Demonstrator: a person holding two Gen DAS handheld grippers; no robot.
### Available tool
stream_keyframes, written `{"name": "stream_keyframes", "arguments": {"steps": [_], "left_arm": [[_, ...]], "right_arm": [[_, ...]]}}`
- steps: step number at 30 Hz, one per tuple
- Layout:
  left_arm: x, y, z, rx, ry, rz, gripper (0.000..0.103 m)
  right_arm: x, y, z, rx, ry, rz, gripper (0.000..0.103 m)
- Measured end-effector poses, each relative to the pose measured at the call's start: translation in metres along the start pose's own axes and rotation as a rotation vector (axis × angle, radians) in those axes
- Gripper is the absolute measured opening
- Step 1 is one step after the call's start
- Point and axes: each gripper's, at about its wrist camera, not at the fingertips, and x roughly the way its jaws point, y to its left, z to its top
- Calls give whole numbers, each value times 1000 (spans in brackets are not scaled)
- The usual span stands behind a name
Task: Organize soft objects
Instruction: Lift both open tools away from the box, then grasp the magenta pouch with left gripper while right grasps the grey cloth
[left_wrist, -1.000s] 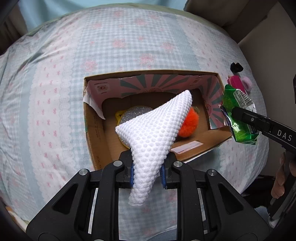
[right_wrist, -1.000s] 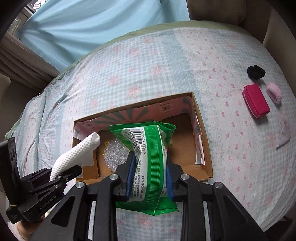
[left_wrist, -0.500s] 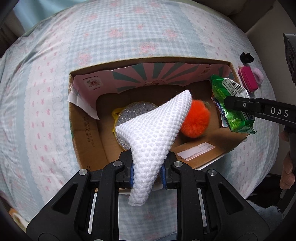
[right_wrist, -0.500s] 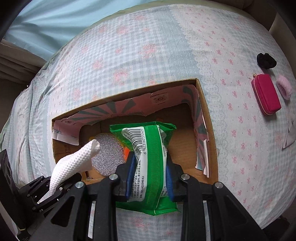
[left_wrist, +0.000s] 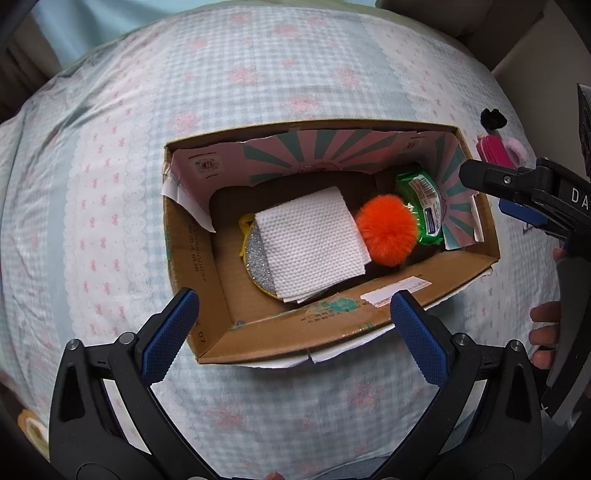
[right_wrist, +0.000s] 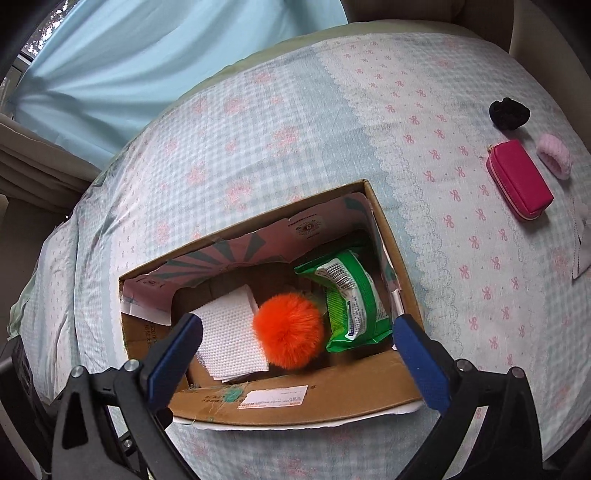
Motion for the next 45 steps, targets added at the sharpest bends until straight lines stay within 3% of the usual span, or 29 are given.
{"name": "stream_keyframes", "arguments": {"steps": [15, 23, 28, 33, 36, 45], "left_arm": [[-65, -10, -27, -26, -109, 35, 103], [-121, -37, -47, -49, -208, 71, 103], [-170, -58, -57, -54, -319, 97, 103], [-212, -82, -64, -69, -429, 70, 103], [-225, -103, -66, -60, -466, 91, 103], [-230, -183, -52, 5, -531, 144, 103]], "right_arm": [[-66, 24, -29, -142, -106, -13, 102], [-141, 28, -52, -281, -234, -72, 102], [-199, 25, -64, -330, -311, -102, 103], [-257, 10, -77, -337, -433, -130, 103], [-280, -4, -81, -353, -483, -133, 103], [-298, -77, -72, -315, -504, -136, 103]]}}
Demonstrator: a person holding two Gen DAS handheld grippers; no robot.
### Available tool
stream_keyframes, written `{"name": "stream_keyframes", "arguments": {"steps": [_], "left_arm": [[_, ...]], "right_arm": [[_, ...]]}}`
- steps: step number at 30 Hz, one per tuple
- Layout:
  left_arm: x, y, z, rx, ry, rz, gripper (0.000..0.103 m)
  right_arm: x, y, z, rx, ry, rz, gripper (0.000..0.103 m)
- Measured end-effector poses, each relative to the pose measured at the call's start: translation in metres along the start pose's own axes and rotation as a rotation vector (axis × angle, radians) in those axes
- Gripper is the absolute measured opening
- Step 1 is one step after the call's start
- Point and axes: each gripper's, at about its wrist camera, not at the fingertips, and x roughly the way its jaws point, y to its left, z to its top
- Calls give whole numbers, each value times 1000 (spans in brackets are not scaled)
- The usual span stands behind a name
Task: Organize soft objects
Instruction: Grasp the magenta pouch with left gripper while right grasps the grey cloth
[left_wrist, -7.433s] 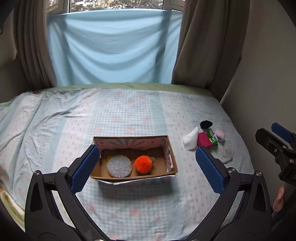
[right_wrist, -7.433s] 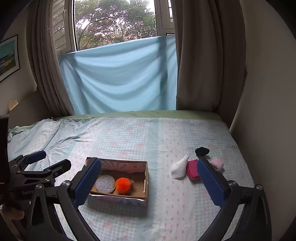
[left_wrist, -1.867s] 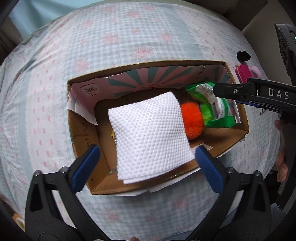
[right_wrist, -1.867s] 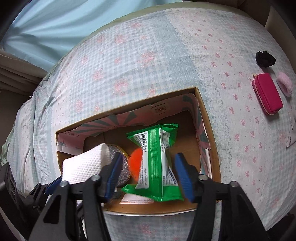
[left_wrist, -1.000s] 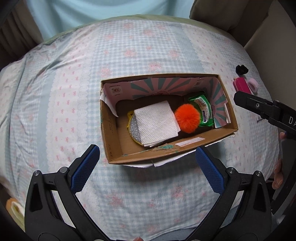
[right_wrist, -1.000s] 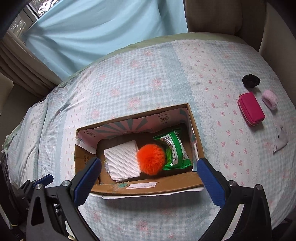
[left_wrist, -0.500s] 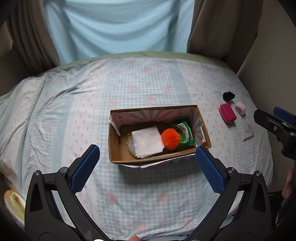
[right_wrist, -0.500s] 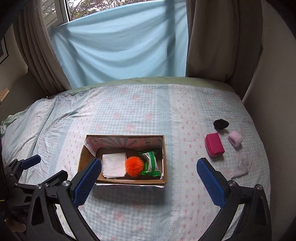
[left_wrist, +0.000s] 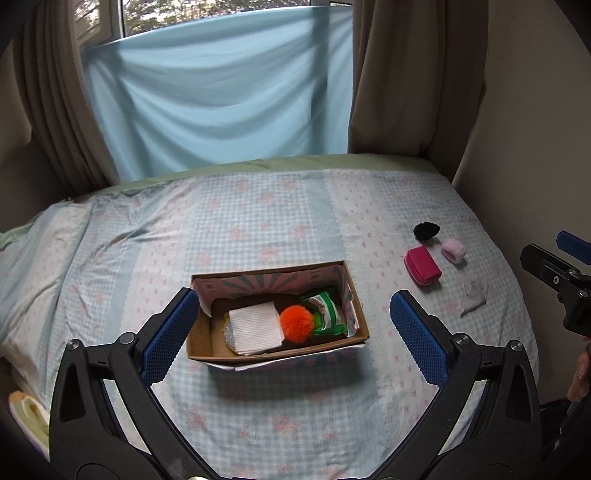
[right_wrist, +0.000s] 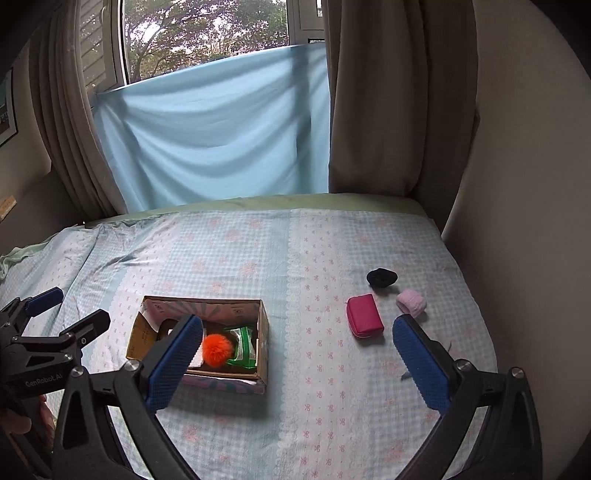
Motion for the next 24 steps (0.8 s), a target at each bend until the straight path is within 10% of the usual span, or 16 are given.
{"name": "stream_keyframes", "arguments": {"steps": [12, 24], "left_arm": [[83, -142, 18, 17, 94, -137, 103], [252, -249, 8, 33, 200, -170, 103]], "right_arm": [[49, -154, -37, 93, 88, -87, 102], [174, -257, -110, 120, 164, -90, 103]]}}
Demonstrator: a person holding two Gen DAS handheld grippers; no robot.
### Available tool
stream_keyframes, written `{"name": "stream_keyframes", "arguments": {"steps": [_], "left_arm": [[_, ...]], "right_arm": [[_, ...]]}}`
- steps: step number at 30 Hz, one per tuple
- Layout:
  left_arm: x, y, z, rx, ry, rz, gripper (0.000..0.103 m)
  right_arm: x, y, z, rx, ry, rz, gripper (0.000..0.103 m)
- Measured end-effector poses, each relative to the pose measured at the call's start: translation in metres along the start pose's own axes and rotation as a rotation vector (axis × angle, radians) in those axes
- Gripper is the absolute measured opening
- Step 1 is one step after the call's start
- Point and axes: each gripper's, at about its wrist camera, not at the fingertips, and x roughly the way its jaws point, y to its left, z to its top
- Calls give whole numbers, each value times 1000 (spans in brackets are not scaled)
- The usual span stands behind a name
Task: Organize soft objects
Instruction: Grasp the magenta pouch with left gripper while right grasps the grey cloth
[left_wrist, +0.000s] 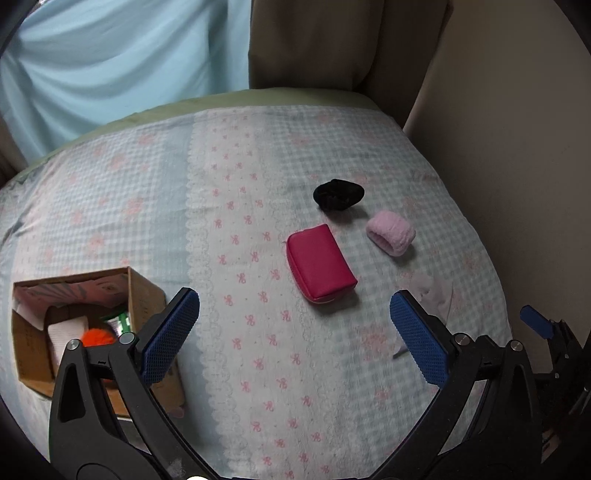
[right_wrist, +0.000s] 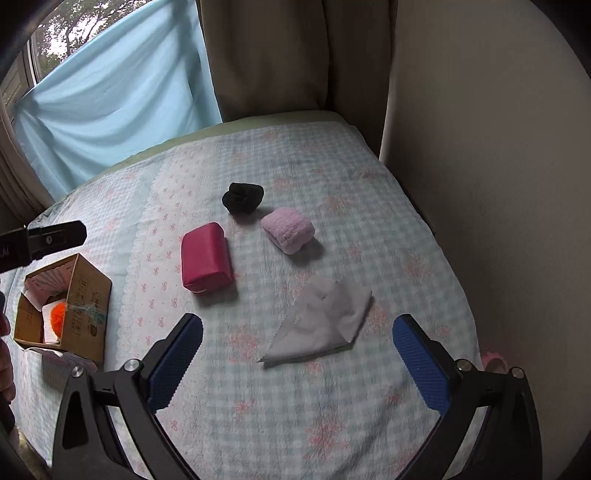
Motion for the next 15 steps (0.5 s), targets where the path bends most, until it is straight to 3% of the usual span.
{"name": "stream_keyframes", "arguments": {"steps": [9, 15], "left_arm": [[127, -20, 1, -52, 69, 21, 103], [178, -26, -3, -85, 92, 49, 103]], "right_arm": [[85, -21, -25, -121, 36, 51, 102], [124, -31, -36, -169, 35, 78, 102]]}}
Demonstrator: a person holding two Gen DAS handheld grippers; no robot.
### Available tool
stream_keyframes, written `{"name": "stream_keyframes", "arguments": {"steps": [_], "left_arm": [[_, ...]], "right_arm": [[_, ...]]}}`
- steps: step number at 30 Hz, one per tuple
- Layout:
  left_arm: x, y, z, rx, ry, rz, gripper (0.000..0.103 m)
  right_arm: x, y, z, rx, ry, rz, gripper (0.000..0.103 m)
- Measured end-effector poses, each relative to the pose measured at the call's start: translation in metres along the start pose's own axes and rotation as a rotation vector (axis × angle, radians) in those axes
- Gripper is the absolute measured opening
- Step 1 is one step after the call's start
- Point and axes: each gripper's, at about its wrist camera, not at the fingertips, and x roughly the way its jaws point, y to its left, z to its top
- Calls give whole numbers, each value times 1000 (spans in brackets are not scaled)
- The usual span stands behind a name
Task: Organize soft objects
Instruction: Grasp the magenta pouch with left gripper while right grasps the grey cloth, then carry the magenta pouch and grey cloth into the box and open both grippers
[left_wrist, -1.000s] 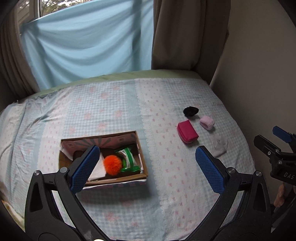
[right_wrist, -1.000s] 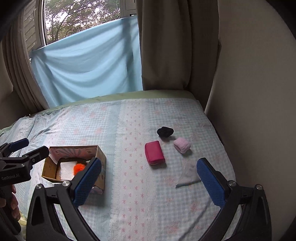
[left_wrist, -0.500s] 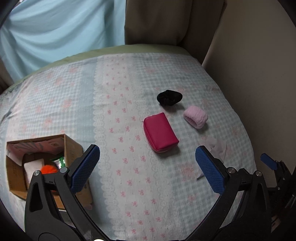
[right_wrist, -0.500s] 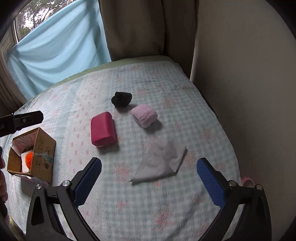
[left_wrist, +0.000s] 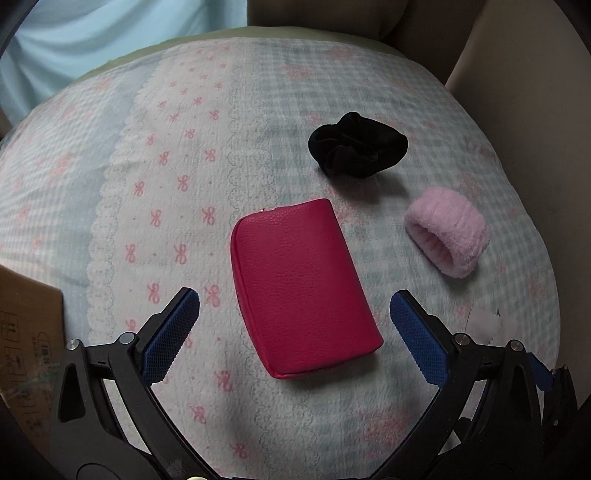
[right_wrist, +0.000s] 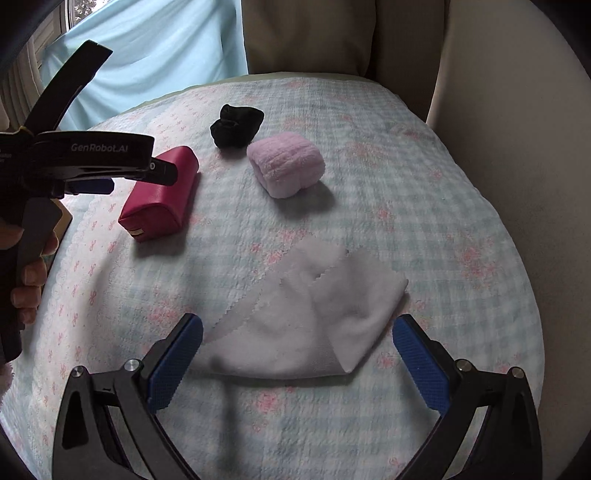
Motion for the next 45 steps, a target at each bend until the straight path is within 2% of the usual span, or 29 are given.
{"name": "stream_keyframes", "arguments": {"steps": [4, 7, 9, 10, 13, 16, 23, 27, 35, 41, 45], "left_arm": [[19, -3, -2, -4, 4, 33, 103], [29, -3, -4, -13, 13, 41, 102], [33, -3, -5, -16, 17, 47, 97], [35, -3, -4, -18, 19, 38, 95], [34, -8, -3, -5, 8, 39, 81], [32, -12, -1, 10, -3, 56, 74], [28, -7, 1, -13, -7, 43, 56], [23, -4, 2, -19, -11, 36, 50], [-2, 1, -1, -26, -32, 18, 47], [-44, 9, -2, -41, -71, -14, 46], [-88, 16, -1, -46, -105, -35, 46]], "right_arm": [[14, -4, -8, -25, -4, 24, 101], [20, -3, -11, -47, -11, 37, 92], [19, -1, -11, -56, -23, 36, 85], [18, -1, -11, -58, -26, 31, 77], [16, -2, -9, -60, -35, 19, 54], [14, -5, -8, -59, -36, 9, 32], [12, -8, -5, -55, -30, 3, 12], [11, -10, -1, -31, -28, 10, 10], [-10, -10, 11, 19, -64, 4, 9], [-37, -4, 22, 39, -96, -8, 9], [-69, 6, 37, 46, -119, -13, 9]]}}
